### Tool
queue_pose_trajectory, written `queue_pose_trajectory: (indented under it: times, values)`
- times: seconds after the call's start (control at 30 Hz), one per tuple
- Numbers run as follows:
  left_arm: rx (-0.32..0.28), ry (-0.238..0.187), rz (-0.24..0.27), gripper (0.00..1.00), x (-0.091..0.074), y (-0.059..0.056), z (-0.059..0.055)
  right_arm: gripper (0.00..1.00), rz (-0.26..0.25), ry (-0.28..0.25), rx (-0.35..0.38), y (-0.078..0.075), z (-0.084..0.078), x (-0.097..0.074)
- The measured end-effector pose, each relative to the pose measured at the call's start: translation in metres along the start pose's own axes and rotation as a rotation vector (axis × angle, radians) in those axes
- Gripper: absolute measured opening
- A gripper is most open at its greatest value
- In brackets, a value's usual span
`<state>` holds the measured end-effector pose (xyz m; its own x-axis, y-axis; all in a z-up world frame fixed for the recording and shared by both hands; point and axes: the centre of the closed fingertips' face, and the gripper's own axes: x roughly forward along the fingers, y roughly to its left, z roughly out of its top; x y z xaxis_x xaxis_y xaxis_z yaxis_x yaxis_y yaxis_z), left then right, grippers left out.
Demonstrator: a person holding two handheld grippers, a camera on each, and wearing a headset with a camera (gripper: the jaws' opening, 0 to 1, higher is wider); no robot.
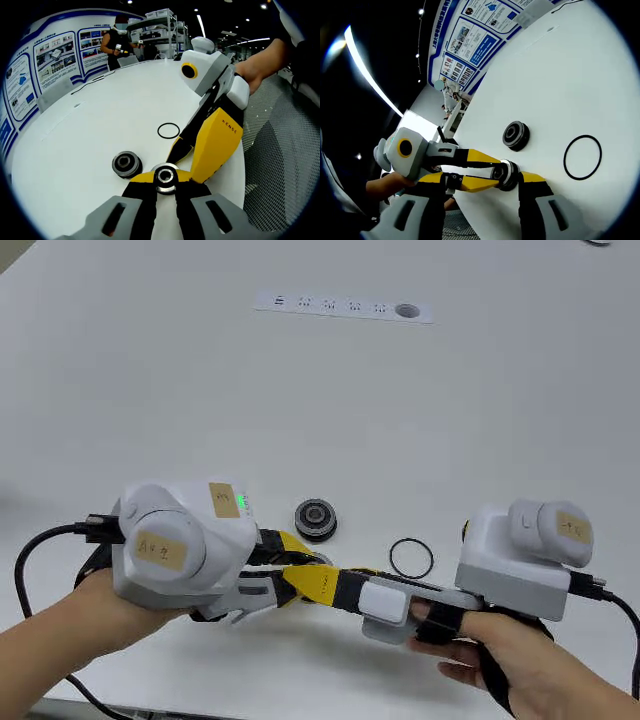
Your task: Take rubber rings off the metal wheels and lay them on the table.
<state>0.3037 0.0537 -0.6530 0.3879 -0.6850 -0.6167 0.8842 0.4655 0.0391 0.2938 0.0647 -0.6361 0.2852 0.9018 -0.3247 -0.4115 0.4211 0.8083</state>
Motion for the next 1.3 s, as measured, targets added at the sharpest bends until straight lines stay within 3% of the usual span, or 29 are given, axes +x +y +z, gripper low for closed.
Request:
queue_pose_trajectory:
  times: [0.53, 0.73, 1.3]
  values:
    - [-0.003, -0.007, -0.002, 0.13, -0.001, -0.001, 0.001, 0.57, 0.007, 0.049, 0.03, 0.0, -0.008, -0.006]
    - [-0.004, -0.007, -0.002, 0.13, -0.001, -0.002, 0.001, 0.55, 0.034, 0.021, 0.045, 0.004, -0.005, -0.008]
    - [-0.004, -0.008, -0.002, 0.13, -0.001, -0.002, 0.0, 0.49, 0.035, 0.012, 0.049, 0.001, -0.004, -0.011]
